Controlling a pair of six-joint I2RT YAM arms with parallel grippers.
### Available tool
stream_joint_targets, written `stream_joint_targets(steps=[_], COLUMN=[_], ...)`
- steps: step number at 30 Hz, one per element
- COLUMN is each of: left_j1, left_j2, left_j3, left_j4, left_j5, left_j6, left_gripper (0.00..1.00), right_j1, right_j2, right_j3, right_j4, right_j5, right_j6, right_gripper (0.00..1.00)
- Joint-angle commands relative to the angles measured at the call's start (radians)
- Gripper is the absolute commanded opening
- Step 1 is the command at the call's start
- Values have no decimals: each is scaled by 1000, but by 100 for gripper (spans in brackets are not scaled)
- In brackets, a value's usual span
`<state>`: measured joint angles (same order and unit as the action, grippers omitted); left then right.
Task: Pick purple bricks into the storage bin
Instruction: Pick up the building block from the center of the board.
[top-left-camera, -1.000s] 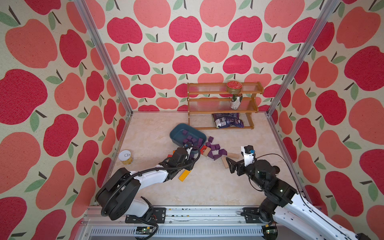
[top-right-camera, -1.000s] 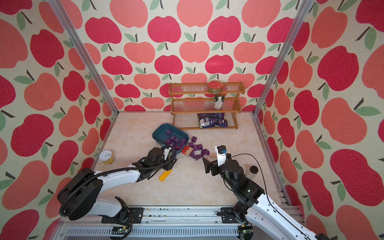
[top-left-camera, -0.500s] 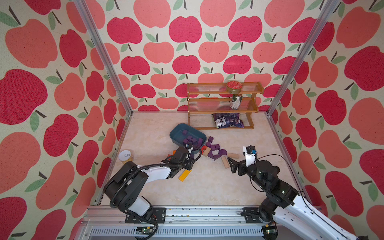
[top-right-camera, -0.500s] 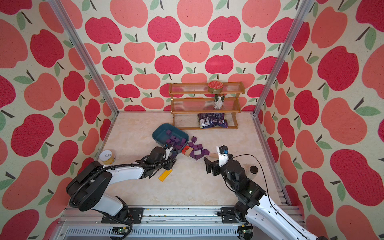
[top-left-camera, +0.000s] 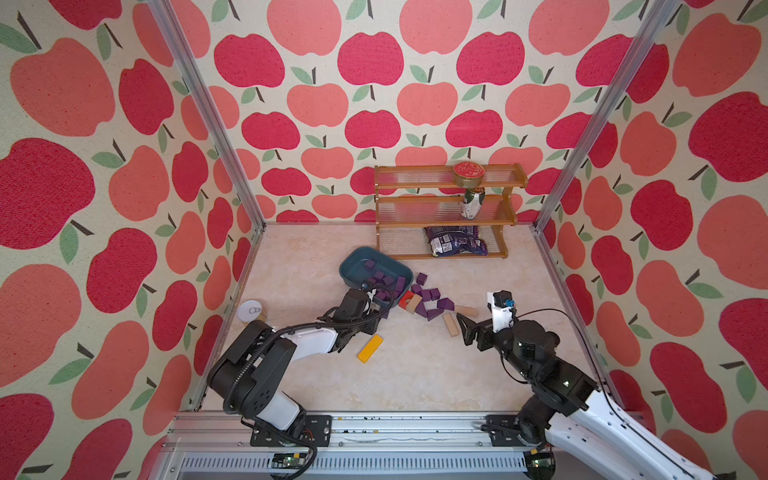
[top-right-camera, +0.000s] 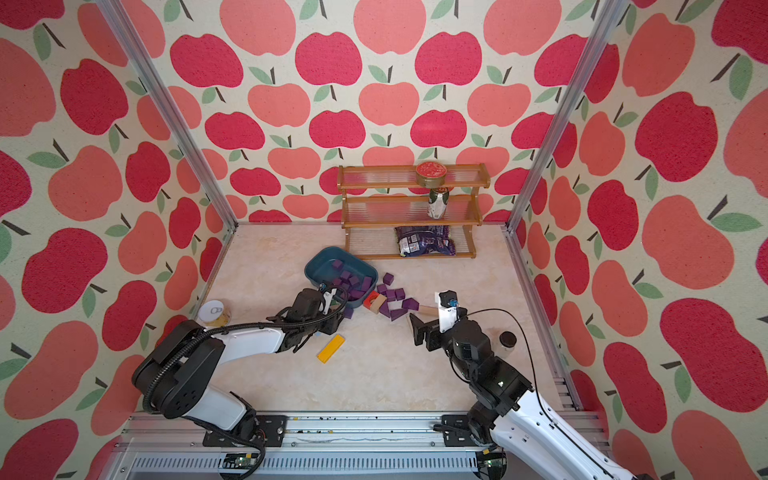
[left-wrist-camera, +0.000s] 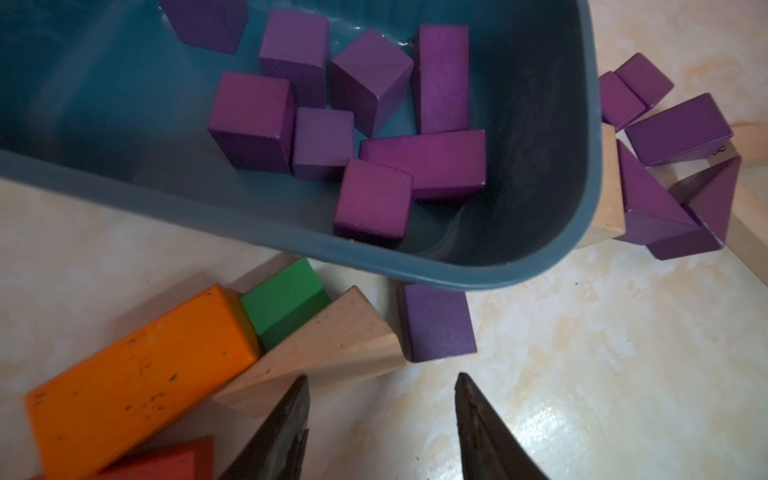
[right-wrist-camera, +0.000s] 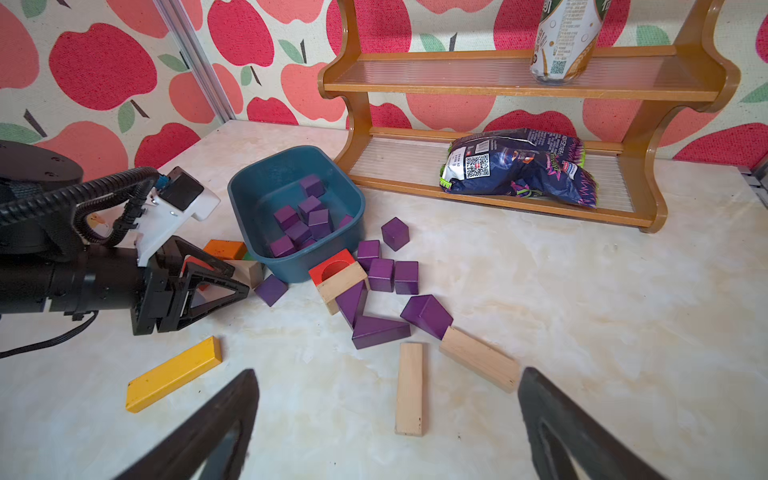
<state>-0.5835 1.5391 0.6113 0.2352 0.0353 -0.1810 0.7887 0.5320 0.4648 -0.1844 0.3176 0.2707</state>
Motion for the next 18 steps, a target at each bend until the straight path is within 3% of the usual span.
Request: stream_joint_targets(steps=[1,9,18], left_j1=[-14,-69,-50], left_j2=[-24,-118,-111], left_j3=[31,30,91], left_j4=[-21,-63,-174], left_j5=[5,3,131], left_j6=[26,20,-22], left_gripper=[55,57,54], right_j1=[-8,-14,-17], right_j2=[-5,-17,-22], right_j3=[-17,-20,-21], right_j4=[-27,-48,-57], right_j5=[23,25,30], right_j6=[19,32,43], right_gripper=[99,99,99])
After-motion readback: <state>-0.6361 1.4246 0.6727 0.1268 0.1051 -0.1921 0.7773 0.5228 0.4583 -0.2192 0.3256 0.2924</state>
